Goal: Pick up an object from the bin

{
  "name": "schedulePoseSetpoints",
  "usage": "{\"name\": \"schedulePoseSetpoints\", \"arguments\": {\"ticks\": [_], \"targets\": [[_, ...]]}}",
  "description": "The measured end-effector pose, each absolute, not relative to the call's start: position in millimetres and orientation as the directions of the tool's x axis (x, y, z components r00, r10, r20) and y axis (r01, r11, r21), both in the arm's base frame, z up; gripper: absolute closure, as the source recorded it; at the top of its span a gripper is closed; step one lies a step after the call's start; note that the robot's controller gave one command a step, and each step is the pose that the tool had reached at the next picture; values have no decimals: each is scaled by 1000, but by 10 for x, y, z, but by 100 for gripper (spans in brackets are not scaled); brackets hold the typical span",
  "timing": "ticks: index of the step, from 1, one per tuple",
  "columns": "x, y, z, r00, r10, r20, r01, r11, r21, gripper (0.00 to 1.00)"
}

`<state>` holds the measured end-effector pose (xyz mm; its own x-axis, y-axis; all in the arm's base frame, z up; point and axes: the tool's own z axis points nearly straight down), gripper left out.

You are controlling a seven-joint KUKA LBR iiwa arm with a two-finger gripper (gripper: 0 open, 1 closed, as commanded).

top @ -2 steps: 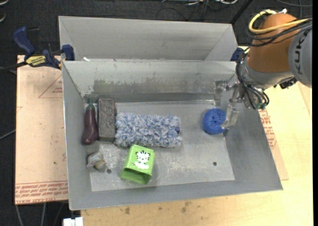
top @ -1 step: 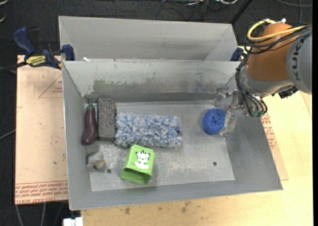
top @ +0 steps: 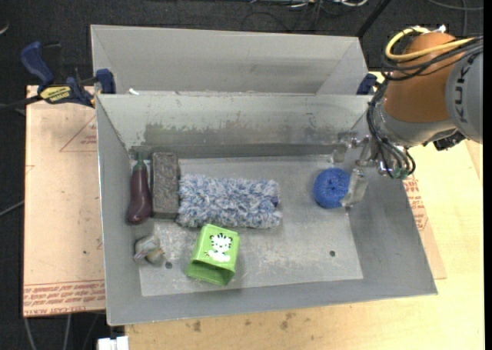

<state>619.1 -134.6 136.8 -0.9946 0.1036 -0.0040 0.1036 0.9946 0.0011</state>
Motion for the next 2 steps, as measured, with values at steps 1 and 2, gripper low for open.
{"name": "schedulePoseSetpoints", "arguments": {"ticks": [1, 2], "targets": [[6162, -1364, 757, -998, 61, -6, 61, 998, 0, 0], [6173, -1323, 740, -988, 154, -12, 154, 988, 0, 100]]}}
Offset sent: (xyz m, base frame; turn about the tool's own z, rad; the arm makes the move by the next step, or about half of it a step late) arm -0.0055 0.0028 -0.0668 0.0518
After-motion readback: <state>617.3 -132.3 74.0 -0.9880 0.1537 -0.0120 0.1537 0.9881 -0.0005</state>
